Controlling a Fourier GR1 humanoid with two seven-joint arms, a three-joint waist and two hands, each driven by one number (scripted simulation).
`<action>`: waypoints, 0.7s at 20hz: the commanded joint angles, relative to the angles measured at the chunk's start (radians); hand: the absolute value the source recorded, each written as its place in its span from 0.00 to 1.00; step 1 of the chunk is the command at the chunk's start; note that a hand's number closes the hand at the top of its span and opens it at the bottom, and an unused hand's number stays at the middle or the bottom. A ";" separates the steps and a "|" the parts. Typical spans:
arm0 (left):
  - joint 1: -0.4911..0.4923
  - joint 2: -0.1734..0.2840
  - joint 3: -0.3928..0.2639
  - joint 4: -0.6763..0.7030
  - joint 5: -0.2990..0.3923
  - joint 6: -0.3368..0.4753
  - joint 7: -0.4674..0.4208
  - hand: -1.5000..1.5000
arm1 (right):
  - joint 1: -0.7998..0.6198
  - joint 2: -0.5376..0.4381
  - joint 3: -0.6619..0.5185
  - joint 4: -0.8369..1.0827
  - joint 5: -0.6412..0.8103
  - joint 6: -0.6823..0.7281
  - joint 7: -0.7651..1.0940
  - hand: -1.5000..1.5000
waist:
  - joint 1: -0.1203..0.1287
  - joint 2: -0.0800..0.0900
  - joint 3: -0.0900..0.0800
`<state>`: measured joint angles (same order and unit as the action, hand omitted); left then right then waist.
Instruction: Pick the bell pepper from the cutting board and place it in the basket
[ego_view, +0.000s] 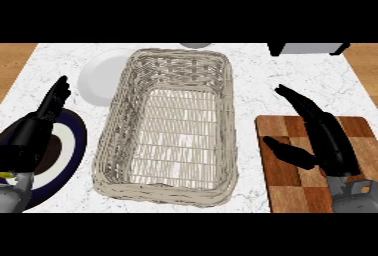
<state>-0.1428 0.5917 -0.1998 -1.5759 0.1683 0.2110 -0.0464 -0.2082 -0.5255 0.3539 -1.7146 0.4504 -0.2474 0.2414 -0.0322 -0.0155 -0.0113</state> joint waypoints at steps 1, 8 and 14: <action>-0.028 0.004 0.012 0.025 0.003 -0.007 0.010 0.50 | -0.088 -0.193 0.018 -0.033 0.117 0.208 0.214 0.00 | -0.002 0.002 -0.006; -0.046 -0.013 -0.003 0.023 -0.006 -0.012 0.017 0.50 | -0.183 -0.349 0.097 -0.140 -0.045 0.729 0.459 0.00 | 0.021 0.005 0.001; -0.072 -0.016 0.011 0.012 -0.012 -0.019 0.049 0.50 | -0.313 -0.334 0.014 -0.189 -0.327 1.027 0.744 0.00 | 0.033 0.010 0.008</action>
<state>-0.2028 0.5798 -0.1929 -1.5469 0.1629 0.1891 -0.0239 -0.4509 -0.8489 0.4018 -1.8798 0.2585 0.5948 0.8165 -0.0080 -0.0072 -0.0073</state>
